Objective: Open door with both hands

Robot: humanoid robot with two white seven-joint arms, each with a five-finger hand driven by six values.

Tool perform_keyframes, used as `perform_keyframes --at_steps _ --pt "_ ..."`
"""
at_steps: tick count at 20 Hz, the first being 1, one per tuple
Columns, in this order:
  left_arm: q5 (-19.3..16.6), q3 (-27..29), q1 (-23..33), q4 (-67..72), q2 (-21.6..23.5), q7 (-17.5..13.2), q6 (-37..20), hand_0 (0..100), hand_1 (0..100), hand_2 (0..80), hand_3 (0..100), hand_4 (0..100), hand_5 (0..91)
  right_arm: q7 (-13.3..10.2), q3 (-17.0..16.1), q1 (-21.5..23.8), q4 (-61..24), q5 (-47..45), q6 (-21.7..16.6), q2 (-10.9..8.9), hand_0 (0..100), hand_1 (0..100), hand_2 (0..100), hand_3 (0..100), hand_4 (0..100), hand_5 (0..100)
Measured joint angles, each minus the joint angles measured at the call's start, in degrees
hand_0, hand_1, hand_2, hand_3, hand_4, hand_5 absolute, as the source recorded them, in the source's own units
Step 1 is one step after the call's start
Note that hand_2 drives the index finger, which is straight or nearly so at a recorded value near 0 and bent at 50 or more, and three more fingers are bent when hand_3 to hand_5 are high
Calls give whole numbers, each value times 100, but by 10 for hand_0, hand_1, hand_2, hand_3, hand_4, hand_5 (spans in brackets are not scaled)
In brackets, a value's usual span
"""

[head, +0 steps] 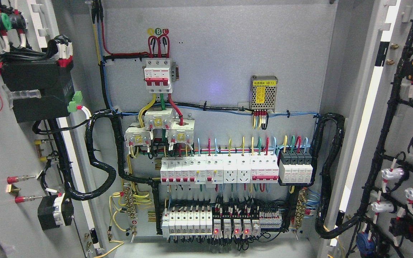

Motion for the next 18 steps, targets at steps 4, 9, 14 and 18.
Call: perform_keyframes --at_steps 4,9,14,18 --pt "0 -131 276 -724 183 -4 -40 0 0 0 0 0 0 22 -201 52 -18 -15 -49 -279 191 0 0 0 0 0" --pt "2 -352 573 -1776 461 -12 -51 0 0 0 0 0 0 40 -567 365 -179 -31 -150 -712 191 0 0 0 0 0" --pt "1 -520 706 -2834 736 -13 -55 0 0 0 0 0 0 -807 -914 826 -495 -20 -240 -1077 191 0 0 0 0 0" --pt "0 -616 748 -3575 910 -13 -56 0 0 0 0 0 0 -1739 -1122 1229 -859 -19 -719 -1348 191 0 0 0 0 0"
